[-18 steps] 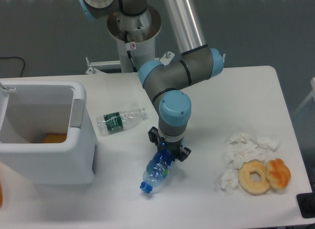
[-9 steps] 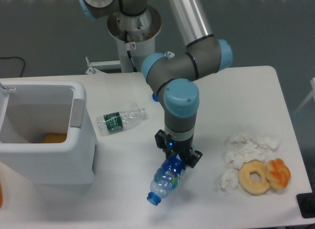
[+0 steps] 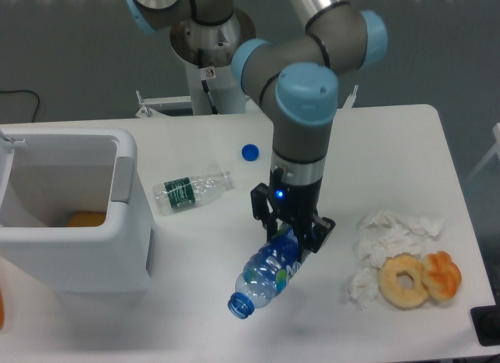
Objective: Pick up the plastic bottle
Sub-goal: 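Lift the gripped blue-label bottle up off the table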
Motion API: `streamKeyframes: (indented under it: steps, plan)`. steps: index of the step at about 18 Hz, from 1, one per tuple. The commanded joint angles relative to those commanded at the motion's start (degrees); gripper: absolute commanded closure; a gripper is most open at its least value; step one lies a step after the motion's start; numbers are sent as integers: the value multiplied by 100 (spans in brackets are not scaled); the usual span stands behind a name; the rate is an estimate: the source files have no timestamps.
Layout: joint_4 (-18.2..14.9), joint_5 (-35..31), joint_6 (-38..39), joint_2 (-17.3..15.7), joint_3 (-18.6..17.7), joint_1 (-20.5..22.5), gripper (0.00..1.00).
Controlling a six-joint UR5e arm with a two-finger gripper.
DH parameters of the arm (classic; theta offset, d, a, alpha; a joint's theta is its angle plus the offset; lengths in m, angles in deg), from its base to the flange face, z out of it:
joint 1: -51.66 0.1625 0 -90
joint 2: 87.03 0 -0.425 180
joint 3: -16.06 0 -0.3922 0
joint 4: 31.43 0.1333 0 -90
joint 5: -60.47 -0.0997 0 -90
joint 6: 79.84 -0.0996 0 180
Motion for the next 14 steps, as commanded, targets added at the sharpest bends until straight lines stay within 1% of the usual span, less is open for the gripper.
streamKeyframes:
  steps: [2,3,8,12,14]
  plan:
    - [-140,9,-176,-53,-18,122,36]
    - [-228,9,-212,-140,-18,149,36]
    - [-422,9,-247,-282,-35,167,36]
    - [-431,35,-247,-299,-35,141,36]
    - [-431,140,-247,-378,-79,184,36]
